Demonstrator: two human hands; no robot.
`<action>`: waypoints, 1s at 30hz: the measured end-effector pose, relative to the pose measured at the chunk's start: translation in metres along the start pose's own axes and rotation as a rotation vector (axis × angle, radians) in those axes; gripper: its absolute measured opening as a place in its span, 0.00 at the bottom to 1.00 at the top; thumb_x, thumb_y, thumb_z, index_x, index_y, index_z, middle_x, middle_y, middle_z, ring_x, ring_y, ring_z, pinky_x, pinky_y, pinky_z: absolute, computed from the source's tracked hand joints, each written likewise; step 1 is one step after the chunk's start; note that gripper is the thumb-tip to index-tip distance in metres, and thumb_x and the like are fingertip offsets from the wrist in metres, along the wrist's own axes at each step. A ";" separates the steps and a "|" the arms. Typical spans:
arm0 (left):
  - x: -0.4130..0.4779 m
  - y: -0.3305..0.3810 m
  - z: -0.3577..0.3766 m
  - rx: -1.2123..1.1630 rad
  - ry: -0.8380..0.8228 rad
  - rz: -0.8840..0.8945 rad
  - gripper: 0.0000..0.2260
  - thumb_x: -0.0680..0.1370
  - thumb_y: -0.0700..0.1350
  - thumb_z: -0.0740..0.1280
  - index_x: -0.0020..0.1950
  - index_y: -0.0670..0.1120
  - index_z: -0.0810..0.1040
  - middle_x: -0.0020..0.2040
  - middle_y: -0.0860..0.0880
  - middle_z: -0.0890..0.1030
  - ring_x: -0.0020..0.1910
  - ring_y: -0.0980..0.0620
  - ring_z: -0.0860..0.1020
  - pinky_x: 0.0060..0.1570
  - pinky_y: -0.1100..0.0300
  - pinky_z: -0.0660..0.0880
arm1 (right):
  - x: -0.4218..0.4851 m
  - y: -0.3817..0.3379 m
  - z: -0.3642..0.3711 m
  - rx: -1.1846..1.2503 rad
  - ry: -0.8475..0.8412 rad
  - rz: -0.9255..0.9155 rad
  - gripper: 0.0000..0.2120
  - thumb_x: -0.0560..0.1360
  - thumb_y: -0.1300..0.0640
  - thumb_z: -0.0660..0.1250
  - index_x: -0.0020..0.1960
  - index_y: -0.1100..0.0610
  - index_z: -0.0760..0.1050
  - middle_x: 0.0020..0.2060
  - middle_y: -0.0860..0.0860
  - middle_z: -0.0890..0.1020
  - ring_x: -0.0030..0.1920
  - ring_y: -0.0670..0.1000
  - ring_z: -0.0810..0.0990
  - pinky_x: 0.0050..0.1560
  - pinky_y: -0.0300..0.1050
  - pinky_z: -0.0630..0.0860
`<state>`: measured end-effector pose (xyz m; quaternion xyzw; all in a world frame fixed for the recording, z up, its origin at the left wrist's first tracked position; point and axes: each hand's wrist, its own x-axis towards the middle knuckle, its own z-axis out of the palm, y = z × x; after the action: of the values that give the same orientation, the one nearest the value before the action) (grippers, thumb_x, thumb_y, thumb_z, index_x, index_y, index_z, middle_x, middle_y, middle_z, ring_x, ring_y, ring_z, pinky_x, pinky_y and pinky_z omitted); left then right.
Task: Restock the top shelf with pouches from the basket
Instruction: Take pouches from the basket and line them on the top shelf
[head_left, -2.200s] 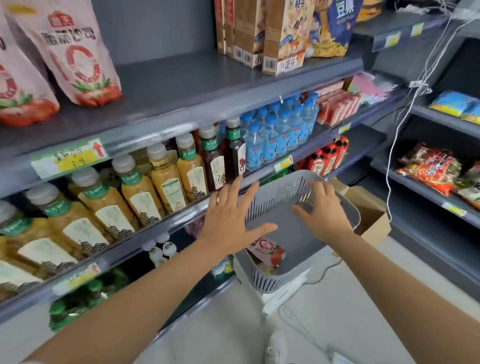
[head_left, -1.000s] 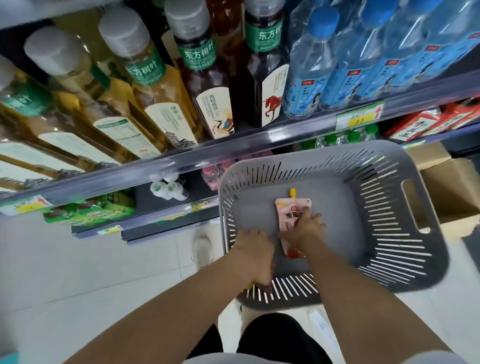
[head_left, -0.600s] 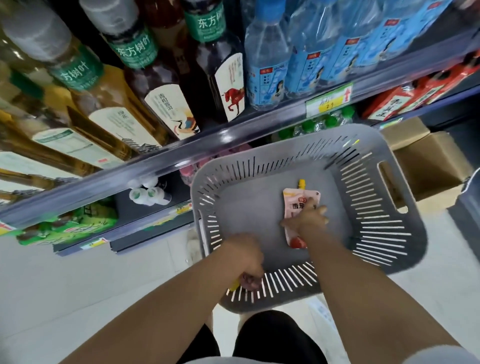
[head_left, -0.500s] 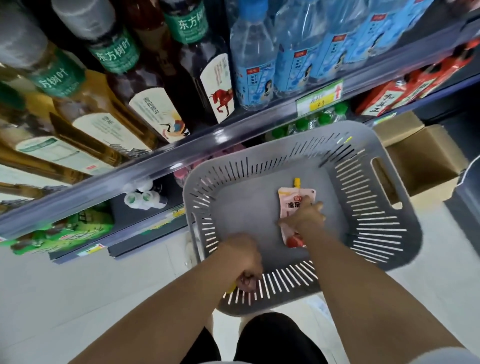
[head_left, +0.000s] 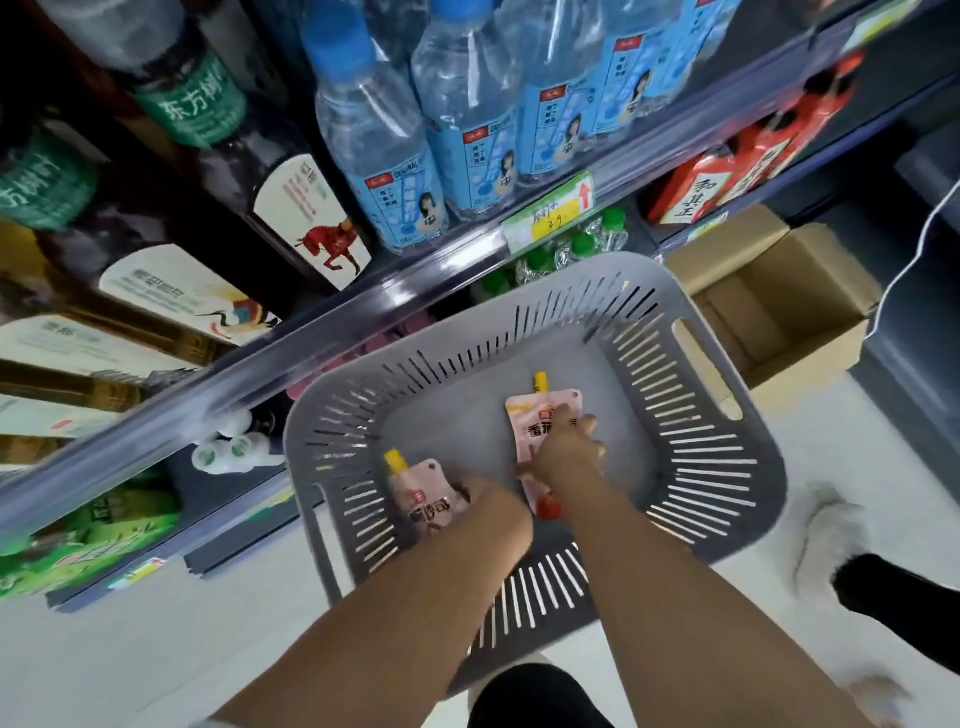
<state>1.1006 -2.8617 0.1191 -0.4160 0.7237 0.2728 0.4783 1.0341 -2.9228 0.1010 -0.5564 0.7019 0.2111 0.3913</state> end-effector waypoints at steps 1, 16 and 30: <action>-0.001 -0.001 -0.007 0.022 0.021 0.016 0.20 0.80 0.42 0.58 0.73 0.42 0.65 0.69 0.44 0.70 0.69 0.47 0.69 0.66 0.50 0.66 | 0.001 0.001 0.000 0.001 -0.003 -0.008 0.49 0.65 0.47 0.77 0.75 0.51 0.49 0.67 0.57 0.57 0.66 0.64 0.64 0.60 0.61 0.73; -0.013 -0.015 0.035 -1.103 0.618 -0.757 0.30 0.73 0.58 0.68 0.69 0.48 0.61 0.68 0.45 0.64 0.67 0.45 0.64 0.65 0.50 0.64 | -0.007 -0.002 0.001 0.007 0.014 0.022 0.52 0.65 0.48 0.77 0.76 0.49 0.44 0.72 0.59 0.54 0.71 0.64 0.59 0.66 0.68 0.65; 0.013 0.002 0.026 -1.215 0.415 -0.624 0.59 0.64 0.61 0.75 0.75 0.56 0.31 0.76 0.43 0.37 0.74 0.39 0.50 0.64 0.40 0.66 | -0.019 0.009 -0.024 0.067 0.081 0.049 0.58 0.63 0.38 0.74 0.77 0.45 0.38 0.71 0.63 0.60 0.72 0.64 0.58 0.64 0.62 0.66</action>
<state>1.1086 -2.8449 0.0967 -0.8401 0.3669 0.3933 0.0701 1.0194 -2.9261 0.1290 -0.5340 0.7372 0.1743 0.3755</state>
